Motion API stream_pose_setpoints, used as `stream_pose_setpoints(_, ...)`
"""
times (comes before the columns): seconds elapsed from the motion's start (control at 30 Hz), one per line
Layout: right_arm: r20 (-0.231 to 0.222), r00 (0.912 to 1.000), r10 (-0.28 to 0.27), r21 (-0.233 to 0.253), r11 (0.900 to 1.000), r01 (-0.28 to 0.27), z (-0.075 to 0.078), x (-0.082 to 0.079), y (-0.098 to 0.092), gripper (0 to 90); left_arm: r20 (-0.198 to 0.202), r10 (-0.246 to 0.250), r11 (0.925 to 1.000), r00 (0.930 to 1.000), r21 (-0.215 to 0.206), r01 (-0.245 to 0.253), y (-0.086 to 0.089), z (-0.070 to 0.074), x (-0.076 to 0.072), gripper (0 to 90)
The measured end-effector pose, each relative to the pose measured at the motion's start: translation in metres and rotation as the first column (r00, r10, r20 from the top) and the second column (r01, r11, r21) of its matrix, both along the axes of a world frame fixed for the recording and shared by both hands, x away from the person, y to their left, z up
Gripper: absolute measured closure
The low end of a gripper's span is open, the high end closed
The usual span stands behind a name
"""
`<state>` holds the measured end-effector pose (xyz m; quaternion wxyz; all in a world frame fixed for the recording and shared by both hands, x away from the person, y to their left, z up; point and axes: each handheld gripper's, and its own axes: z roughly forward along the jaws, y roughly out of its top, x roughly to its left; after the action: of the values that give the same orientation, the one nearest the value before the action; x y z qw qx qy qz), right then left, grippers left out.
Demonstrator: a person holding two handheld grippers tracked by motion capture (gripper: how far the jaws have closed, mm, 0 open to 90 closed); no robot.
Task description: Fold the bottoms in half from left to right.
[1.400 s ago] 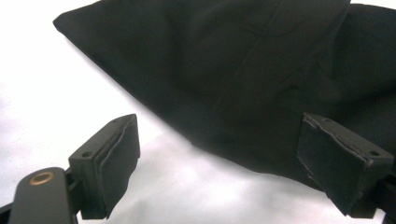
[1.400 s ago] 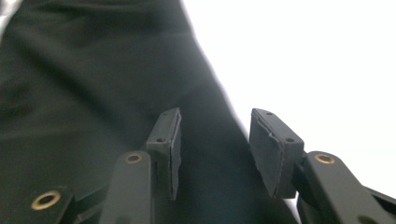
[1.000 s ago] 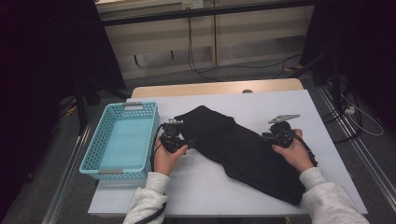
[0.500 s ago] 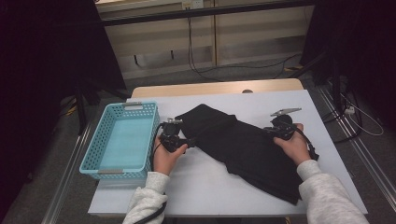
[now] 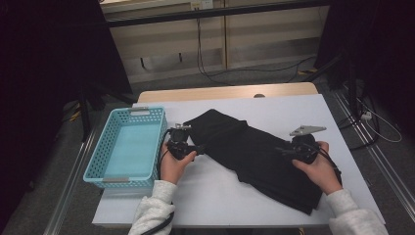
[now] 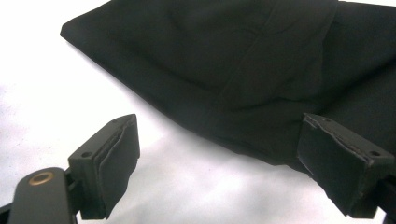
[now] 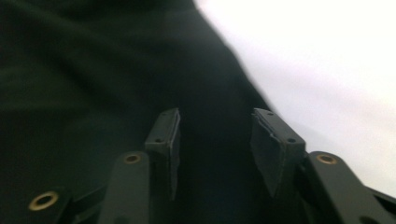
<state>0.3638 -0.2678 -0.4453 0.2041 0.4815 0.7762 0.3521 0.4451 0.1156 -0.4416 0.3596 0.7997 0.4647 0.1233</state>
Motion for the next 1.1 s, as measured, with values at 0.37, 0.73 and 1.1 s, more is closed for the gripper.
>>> stream_pose_setpoints(0.37, 0.018, 0.9915, 0.129, 0.012, 0.992, -0.129, -0.017, -0.05, 0.033, 55.3, -0.002, 0.003, 1.0, 1.0, 0.007, -0.003, 0.0, -0.001, -0.002, 13.4)
stream_pose_setpoints(0.73, -0.017, 0.9781, 0.208, 0.013, 0.978, -0.207, -0.02, -0.075, 0.054, 52.7, -0.006, -0.003, 0.9999, 1.0, 0.011, 0.003, 0.0, -0.003, -0.002, 13.4)
stream_pose_setpoints(1.1, 0.046, 0.9989, 0.007, 0.024, 1.0, -0.008, -0.005, -0.042, -0.009, 45.5, -0.003, 0.003, 0.9999, 1.0, 0.011, -0.003, 0.001, -0.003, 0.001, 13.4)
